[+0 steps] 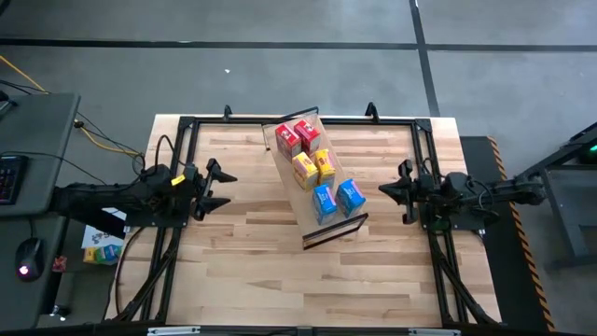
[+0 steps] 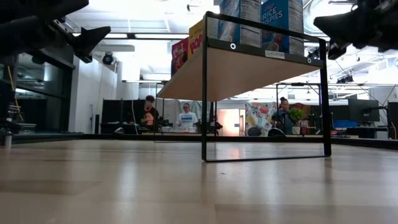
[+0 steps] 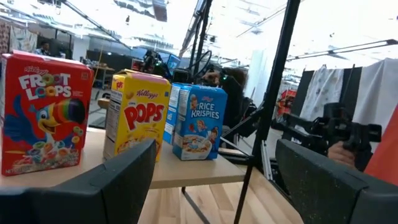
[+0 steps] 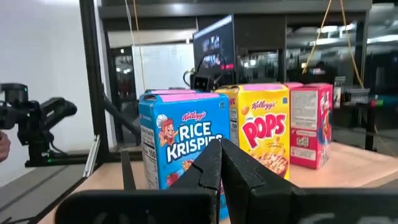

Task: Stack cereal on shelf
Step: Return to Home Position

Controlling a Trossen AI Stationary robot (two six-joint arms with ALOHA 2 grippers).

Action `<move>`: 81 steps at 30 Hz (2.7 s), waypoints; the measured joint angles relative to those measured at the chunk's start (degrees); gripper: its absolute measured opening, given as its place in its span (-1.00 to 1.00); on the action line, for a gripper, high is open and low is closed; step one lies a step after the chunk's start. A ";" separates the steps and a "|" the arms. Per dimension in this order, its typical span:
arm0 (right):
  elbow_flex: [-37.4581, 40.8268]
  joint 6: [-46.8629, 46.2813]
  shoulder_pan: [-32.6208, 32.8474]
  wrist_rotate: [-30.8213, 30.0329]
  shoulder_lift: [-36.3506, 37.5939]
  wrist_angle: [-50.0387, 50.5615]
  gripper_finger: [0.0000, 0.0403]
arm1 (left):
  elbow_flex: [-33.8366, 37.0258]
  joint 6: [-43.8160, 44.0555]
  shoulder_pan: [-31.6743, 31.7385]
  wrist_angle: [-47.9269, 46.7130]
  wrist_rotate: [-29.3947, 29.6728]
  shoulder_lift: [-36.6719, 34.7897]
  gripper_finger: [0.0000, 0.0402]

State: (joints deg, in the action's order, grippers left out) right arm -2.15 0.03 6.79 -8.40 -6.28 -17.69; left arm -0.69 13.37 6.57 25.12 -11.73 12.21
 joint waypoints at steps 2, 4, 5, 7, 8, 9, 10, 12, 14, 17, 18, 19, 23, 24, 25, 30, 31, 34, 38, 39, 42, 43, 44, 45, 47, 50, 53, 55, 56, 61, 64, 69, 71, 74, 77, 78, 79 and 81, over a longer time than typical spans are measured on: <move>1.54 0.50 0.00 0.05 3.28 0.16 -1.00 | 0.00 0.00 0.00 0.00 -0.01 0.00 0.60; 1.55 0.30 0.00 0.25 6.02 3.20 -1.00 | 0.00 0.00 0.00 -0.04 -0.01 0.00 0.60; 1.58 0.06 0.00 0.54 6.24 4.11 -1.00 | 0.00 0.00 0.00 -0.04 0.00 0.00 0.60; 1.58 -0.26 -0.01 2.39 5.85 5.32 -1.00 | 0.00 0.02 0.00 -0.07 -0.01 0.00 0.60; 1.58 -0.05 -0.02 3.68 5.45 5.23 -1.00 | 0.00 0.01 0.00 -0.09 0.00 0.00 0.60; 1.58 0.55 -0.02 4.99 5.15 5.42 -1.00 | 0.00 0.00 0.00 -0.17 -0.02 0.00 0.60; 1.58 1.29 0.00 5.57 4.97 6.20 -1.00 | 0.00 0.00 0.00 -0.34 -0.01 0.00 0.60; 1.58 1.42 0.00 4.90 4.81 8.44 -1.00 | -0.03 0.00 0.00 -0.59 0.03 0.02 0.60; 1.58 1.46 -0.02 3.08 4.83 12.06 -1.00 | -0.07 -0.28 0.02 -1.47 0.16 0.04 0.60; 1.52 -0.93 -0.02 2.12 4.55 15.97 -1.00 | -0.04 -3.73 0.02 -3.32 0.24 0.04 0.60; 1.49 -2.33 -0.02 2.62 4.33 16.06 -1.00 | -0.05 -5.03 0.04 -4.56 0.22 0.04 0.60; 1.49 -3.34 -0.02 2.64 4.33 16.08 -1.00 | -0.06 -6.06 0.04 -6.12 0.22 0.04 0.60; 1.47 -5.26 -0.02 2.64 4.33 16.22 -1.00 | -0.05 -9.21 0.04 -12.50 0.28 0.05 0.60; 1.47 -5.57 -0.02 2.64 4.33 16.23 -1.00 | -0.05 -9.56 0.04 -13.98 0.28 0.07 0.60; 1.47 -5.58 -0.02 2.62 4.33 16.26 -1.00 | -0.05 -9.56 0.04 -15.41 0.28 0.07 0.60; 1.44 -5.60 -0.02 2.62 4.33 16.34 -1.00 | -0.05 -9.07 0.04 -19.43 0.32 0.07 0.60; 1.44 -5.60 -0.02 2.64 4.33 16.36 -1.00 | -0.04 -9.07 0.04 -19.84 0.33 0.07 0.60; 1.42 -5.60 -0.02 2.63 4.33 16.41 -1.00 | -0.04 -9.08 0.04 -20.00 0.33 0.07 0.60; 1.42 -5.60 -0.02 2.62 4.33 16.43 -1.00 | -0.04 -9.08 0.04 -19.78 0.33 0.07 0.60; 1.42 -5.59 -0.02 2.62 4.33 16.43 -1.00 | -0.04 -9.07 0.04 -19.76 0.33 0.07 0.60; 1.42 -5.60 -0.02 2.62 4.33 16.45 -1.00 | -0.04 -9.07 0.04 -19.76 0.33 0.07 0.60; 1.42 -5.58 -0.02 2.62 4.33 16.45 -1.00 | -0.04 -9.07 0.04 -19.76 0.33 0.07 0.60; 1.42 -5.60 -0.02 2.62 4.33 16.45 -1.00 | -0.04 -9.07 0.04 -19.76 0.33 0.07 0.60; 1.42 -5.60 -0.02 2.62 4.33 16.45 -1.00 | -0.04 -9.07 0.04 -19.76 0.33 0.07 0.60; 1.42 -5.60 -0.02 2.62 4.33 16.45 -1.00 | -0.04 -9.07 0.04 -19.76 0.33 0.07 0.60; 1.40 -5.57 -0.02 2.60 4.33 16.45 -1.00 | -0.06 -9.07 0.04 -19.76 0.33 0.07 0.60; 1.40 -5.58 -0.02 2.60 4.33 16.47 -1.00 | -0.04 -9.07 0.04 -19.76 0.33 0.07 0.60; 1.40 -5.59 -0.02 2.60 4.33 16.47 -1.00 | -0.05 -9.07 0.04 -19.76 0.33 0.07 0.60; 1.40 -5.59 -0.02 2.60 4.33 16.47 -1.00 | -0.04 -9.07 0.04 -19.76 0.33 0.07 0.60; 1.40 -5.60 -0.02 2.60 4.33 16.47 -1.00 | -0.04 -9.07 0.04 -19.76 0.33 0.07 0.60; 1.40 -5.58 -0.02 2.59 4.33 16.47 -1.00 | -0.04 -9.07 0.04 -19.76 0.33 0.07 0.60; 1.40 -5.57 -0.02 2.60 4.33 16.47 -1.00 | -0.04 -9.06 0.02 -19.76 0.33 0.05 0.60; 1.38 -5.57 -0.02 2.58 4.33 16.47 -1.00 | -0.04 -9.07 0.02 -19.76 0.35 0.07 0.60; 1.38 -5.57 -0.02 2.58 4.33 16.47 -1.00 | -0.04 -9.06 0.02 -19.76 0.35 0.07 0.60; 1.38 -5.60 -0.02 2.58 4.33 16.47 -1.00 | -0.04 -9.05 0.02 -19.76 0.35 0.07 0.60; 1.38 -5.59 -0.02 2.58 4.33 16.47 -1.00 | -0.04 -9.05 0.02 -19.76 0.35 0.07 0.60; 1.38 -5.57 -0.02 2.58 4.33 16.47 -1.00 | -0.04 -9.07 0.02 -19.76 0.35 0.07 0.60; 1.38 -5.58 -0.02 2.58 4.33 16.47 -1.00 | -0.04 -9.05 0.02 -19.76 0.35 0.07 0.60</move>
State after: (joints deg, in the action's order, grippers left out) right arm -0.78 -5.55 6.76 -5.82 -1.96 -1.21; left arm -0.73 4.32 6.59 5.37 -11.38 12.27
